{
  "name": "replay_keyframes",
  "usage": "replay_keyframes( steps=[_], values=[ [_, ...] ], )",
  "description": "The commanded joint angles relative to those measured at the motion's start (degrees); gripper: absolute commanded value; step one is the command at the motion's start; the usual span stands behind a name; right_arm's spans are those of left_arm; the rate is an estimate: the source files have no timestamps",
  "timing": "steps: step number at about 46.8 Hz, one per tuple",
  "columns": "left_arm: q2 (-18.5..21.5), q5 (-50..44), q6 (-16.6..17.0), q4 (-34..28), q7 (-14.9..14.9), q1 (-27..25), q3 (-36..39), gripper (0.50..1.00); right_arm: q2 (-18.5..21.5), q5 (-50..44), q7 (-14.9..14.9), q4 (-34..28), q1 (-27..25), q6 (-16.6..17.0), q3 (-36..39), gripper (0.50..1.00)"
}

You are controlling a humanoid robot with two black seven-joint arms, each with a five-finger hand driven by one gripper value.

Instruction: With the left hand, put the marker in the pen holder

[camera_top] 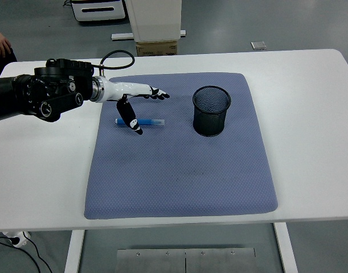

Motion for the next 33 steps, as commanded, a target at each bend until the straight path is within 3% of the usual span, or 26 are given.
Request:
replay_keyframes(
  steps=[1,15,23,33],
  values=[
    [-0.1,0.5,0.0,0.0,0.0,-0.2,0.3,1.000,0.0,0.0,0.0,0.0,0.0,0.0,0.0,1.000],
    [-0.4,0.6,0.0,0.0,0.2,-0.3,0.9,1.000,0.0,0.0,0.0,0.0,0.0,0.0,0.0,1.000],
    [-0.8,0.7,0.0,0.1,3.2,-0.2,1.9,1.000,0.0,0.0,0.0,0.0,0.0,0.0,0.0,1.000],
    [-1.7,4.1,-0.1,0.1,4.8,-0.2,2.2,1.000,0.0,0.0,0.0,0.0,0.0,0.0,0.0,1.000]
  ],
)
